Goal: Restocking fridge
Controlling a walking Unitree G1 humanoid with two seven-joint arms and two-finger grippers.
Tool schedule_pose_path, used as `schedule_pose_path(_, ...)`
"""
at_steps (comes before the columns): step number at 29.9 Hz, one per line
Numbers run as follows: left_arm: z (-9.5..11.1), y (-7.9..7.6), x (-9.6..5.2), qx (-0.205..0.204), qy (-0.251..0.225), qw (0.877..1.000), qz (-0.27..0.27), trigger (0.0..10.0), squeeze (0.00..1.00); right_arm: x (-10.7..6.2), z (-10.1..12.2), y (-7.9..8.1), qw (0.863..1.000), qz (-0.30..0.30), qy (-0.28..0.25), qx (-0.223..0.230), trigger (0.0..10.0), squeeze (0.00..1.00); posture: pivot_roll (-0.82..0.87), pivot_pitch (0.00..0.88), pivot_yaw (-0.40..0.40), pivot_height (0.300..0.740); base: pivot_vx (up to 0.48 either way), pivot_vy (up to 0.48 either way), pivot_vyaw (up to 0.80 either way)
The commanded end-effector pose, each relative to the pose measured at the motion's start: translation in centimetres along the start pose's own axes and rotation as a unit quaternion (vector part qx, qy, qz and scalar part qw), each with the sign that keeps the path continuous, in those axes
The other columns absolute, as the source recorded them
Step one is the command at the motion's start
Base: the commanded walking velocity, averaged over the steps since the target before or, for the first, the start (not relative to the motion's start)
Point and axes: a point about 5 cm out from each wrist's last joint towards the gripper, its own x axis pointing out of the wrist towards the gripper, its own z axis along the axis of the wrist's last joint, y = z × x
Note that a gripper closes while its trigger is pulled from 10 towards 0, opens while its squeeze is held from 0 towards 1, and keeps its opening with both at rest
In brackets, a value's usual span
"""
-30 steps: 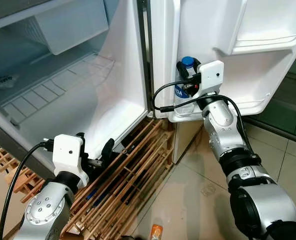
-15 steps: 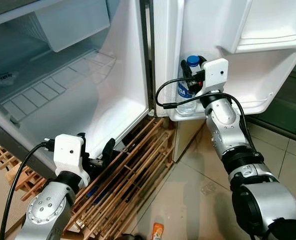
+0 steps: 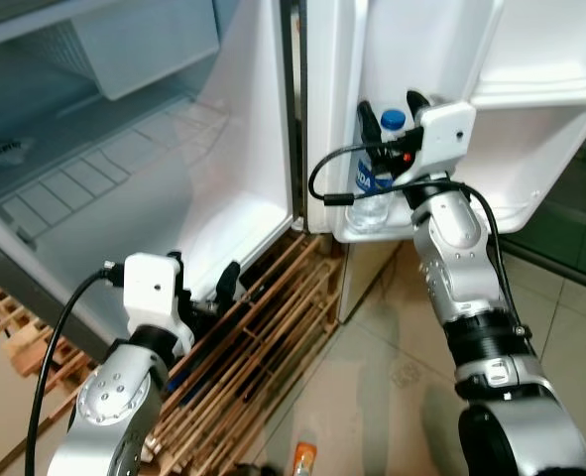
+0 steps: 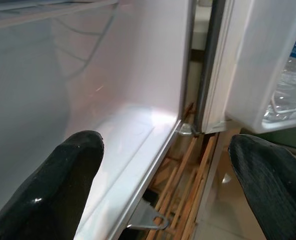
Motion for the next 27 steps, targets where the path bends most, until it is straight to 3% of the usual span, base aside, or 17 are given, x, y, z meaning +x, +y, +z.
schedule_pose_path(1, -0.2, 0.0, 0.5, 0.006, 0.000, 1.000, 0.005, 10.0, 0.00, -0.2, 0.9, 0.1, 1.000, -0.001, -0.009, 0.011, 10.0, 1.00, -0.02, 0.031, 0.050, 0.740, 0.000, 0.000, 0.00)
schedule_pose_path(9, -0.6, 0.0, 2.0, -0.002, -0.006, 1.000, 0.007, 10.0, 0.00, -4.1, 1.3, 0.6, 0.999, -0.020, 0.025, 0.020, 10.0, 1.00, -0.08, 0.000, 0.039, 0.740, 0.000, 0.000, 0.00)
schedule_pose_path(11, -1.3, 0.0, 2.9, -0.020, 0.007, 1.000, 0.019, 10.0, 0.00, -6.5, 0.5, 0.8, 0.998, -0.029, 0.056, 0.023, 10.0, 1.00, -0.11, 0.000, 0.045, 0.740, 0.000, 0.000, 0.00)
schedule_pose_path(18, -1.5, -0.3, 4.0, -0.048, 0.003, 0.999, 0.011, 10.0, 0.00, -9.4, -2.3, 0.0, 0.992, -0.040, 0.121, 0.003, 10.0, 1.00, -0.15, 0.000, 0.060, 0.740, 0.000, 0.000, 0.00)
schedule_pose_path(19, -1.4, -0.4, 4.2, -0.053, -0.001, 0.999, 0.011, 10.0, 0.00, -10.2, -3.5, -0.8, 0.987, -0.062, 0.145, 0.002, 10.0, 0.93, -0.16, 0.000, 0.066, 0.740, 0.000, -0.480, 0.00)
schedule_pose_path(20, -1.5, -0.6, 4.5, -0.058, -0.005, 0.998, 0.013, 10.0, 0.00, -11.4, -5.2, -2.3, 0.976, -0.114, 0.187, 0.013, 10.0, 0.00, -0.16, 0.000, 0.069, 0.740, 0.000, -0.480, 0.00)
schedule_pose_path(22, -1.5, -0.6, 4.9, -0.058, -0.005, 0.998, 0.015, 10.0, 0.00, -11.6, -5.9, -2.9, 0.968, -0.136, 0.210, 0.025, 10.0, 0.00, -0.17, 0.000, 0.078, 0.740, 0.000, -0.480, 0.00)
schedule_pose_path(27, -2.3, -0.4, 5.8, -0.060, 0.013, 0.997, 0.041, 10.0, 0.00, -10.4, -5.9, -3.8, 0.969, -0.129, 0.208, 0.028, 10.0, 0.00, -0.19, 0.000, 0.096, 0.740, 0.000, -0.465, 0.00)
